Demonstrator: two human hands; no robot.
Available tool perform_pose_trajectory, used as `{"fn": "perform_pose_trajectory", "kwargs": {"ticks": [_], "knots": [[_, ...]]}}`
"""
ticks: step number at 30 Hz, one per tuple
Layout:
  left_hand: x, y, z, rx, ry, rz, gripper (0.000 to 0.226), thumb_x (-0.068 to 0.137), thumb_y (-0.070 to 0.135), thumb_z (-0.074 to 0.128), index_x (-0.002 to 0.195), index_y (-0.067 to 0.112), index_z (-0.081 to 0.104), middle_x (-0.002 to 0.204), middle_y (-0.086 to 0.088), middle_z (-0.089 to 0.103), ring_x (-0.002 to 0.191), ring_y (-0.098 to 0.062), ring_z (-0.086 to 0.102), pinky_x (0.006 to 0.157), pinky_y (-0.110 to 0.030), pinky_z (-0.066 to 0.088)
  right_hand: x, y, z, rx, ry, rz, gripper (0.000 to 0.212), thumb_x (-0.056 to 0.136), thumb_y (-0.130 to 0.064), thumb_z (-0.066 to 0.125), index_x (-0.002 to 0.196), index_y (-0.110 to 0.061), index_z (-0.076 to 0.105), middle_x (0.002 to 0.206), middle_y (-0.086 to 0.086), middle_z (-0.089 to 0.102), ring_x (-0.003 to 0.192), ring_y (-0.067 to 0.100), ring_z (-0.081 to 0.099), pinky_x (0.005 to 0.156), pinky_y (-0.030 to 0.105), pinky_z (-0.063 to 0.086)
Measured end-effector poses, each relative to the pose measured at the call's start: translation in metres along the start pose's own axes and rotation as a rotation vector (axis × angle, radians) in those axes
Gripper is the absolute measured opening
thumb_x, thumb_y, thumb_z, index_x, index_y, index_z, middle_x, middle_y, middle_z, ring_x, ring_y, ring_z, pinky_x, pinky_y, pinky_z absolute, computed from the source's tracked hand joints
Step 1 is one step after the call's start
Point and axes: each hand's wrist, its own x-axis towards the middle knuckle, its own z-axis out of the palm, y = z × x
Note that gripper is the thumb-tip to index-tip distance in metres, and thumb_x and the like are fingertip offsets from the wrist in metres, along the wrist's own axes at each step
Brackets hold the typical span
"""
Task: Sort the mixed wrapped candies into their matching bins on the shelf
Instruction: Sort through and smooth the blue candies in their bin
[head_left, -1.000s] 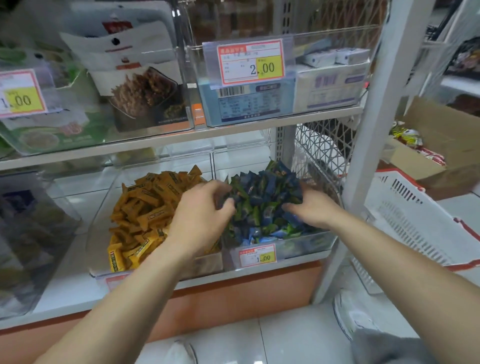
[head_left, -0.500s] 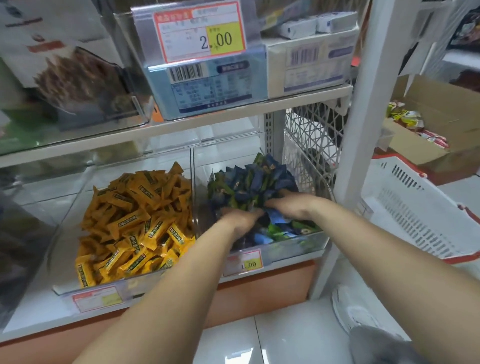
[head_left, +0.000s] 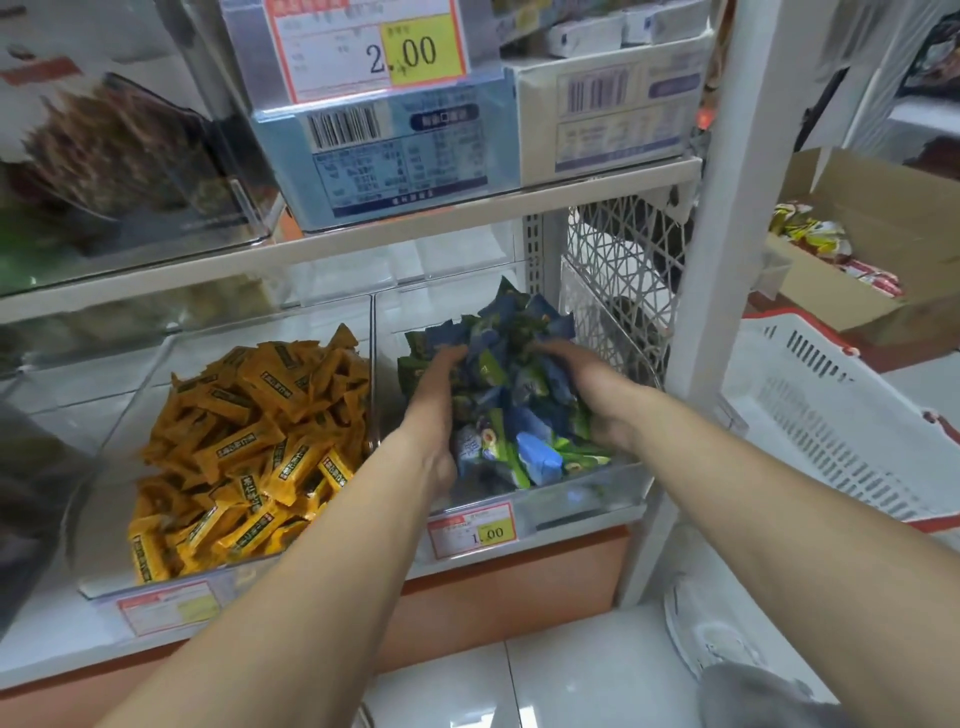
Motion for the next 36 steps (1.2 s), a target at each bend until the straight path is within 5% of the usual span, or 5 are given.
{"fn": "perform_pose_trajectory", "kwargs": {"ticks": [11,21,25,29,36], "knots": [[-0.014,0.033,0.001,0.166,0.000,0.175,0.047,0.083,0.057,0.055,0.102,0.021,0.077,0.099,-0.008,0.077,0.098,-0.031,0.071,0.090,-0.046,0.054,-0.006,-0.021,0.000,0.132,-0.064,-0.210,0.039,0.098,-0.043,0.045,0.085,-0.027,0.079,0.093,-0.002,0.075,0.082,0.020,0.068,0.069,0.032,0.053],[-0.031,0.036,-0.011,0.559,0.093,0.339,0.035,0.094,0.046,0.050,0.099,0.021,0.074,0.093,0.003,0.075,0.088,-0.024,0.062,0.073,-0.035,0.045,-0.017,-0.018,0.002,-0.694,0.387,-0.412,0.019,0.093,-0.029,0.061,0.110,-0.029,0.070,0.110,-0.006,0.069,0.100,0.016,0.062,0.082,0.029,0.046],[-0.030,0.017,-0.013,1.146,0.077,0.517,0.018,0.095,0.028,0.054,0.087,0.019,0.067,0.095,-0.002,0.068,0.098,-0.025,0.064,0.088,-0.037,0.048,-0.018,-0.010,0.009,-0.817,0.023,-0.601,0.039,0.094,-0.019,0.060,0.132,-0.027,0.062,0.136,-0.007,0.062,0.125,0.011,0.056,0.109,0.032,0.042],[-0.022,0.003,-0.014,1.368,0.164,0.536,0.020,0.092,0.022,0.055,0.104,0.016,0.071,0.104,-0.007,0.071,0.099,-0.026,0.065,0.075,-0.027,0.043,-0.020,-0.005,0.004,-1.455,-0.092,-0.397,0.035,0.092,-0.052,0.055,0.123,-0.040,0.065,0.122,-0.006,0.067,0.108,0.019,0.062,0.091,0.038,0.053],[-0.002,-0.011,-0.007,1.382,0.153,0.441,0.035,0.096,0.023,0.057,0.131,0.020,0.054,0.127,-0.008,0.064,0.115,-0.029,0.060,0.094,-0.040,0.052,-0.025,-0.017,-0.003,-1.710,0.019,-0.236,0.037,0.085,-0.051,0.061,0.072,-0.016,0.060,0.065,0.000,0.055,0.065,0.022,0.055,0.054,0.028,0.038]]}}
